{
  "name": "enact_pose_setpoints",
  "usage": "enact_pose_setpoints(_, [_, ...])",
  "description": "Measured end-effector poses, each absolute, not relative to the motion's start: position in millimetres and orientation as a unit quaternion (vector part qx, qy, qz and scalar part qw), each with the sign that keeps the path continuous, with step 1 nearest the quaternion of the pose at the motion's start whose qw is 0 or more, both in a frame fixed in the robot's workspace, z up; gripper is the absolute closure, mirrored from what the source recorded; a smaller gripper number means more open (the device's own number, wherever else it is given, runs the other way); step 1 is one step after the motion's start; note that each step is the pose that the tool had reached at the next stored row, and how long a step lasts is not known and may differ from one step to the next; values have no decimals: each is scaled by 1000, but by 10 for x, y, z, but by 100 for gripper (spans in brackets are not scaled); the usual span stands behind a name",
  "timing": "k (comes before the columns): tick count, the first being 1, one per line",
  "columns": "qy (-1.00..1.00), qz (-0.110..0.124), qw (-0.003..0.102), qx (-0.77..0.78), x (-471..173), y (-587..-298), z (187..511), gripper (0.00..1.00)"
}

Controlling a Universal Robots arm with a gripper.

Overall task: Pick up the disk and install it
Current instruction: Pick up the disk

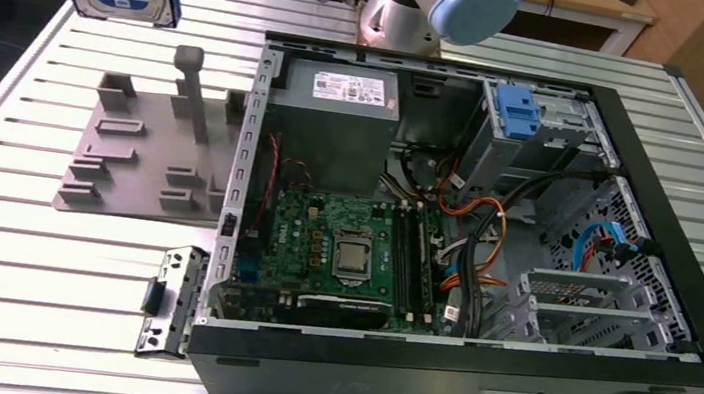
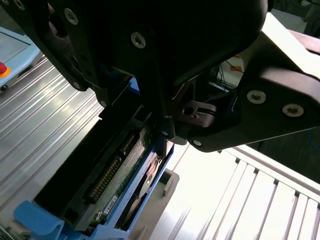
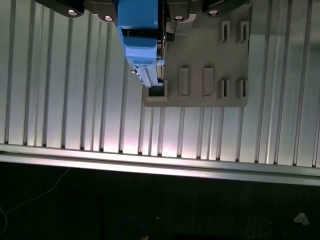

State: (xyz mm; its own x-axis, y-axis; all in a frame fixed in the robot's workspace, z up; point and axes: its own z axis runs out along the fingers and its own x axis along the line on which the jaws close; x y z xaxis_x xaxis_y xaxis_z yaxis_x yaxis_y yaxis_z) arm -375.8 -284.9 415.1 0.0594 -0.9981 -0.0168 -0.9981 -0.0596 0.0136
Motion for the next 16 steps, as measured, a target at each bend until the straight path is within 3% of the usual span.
enact_pose_setpoints(16, [686,11,1,-728,-3758,-2849,4301,64])
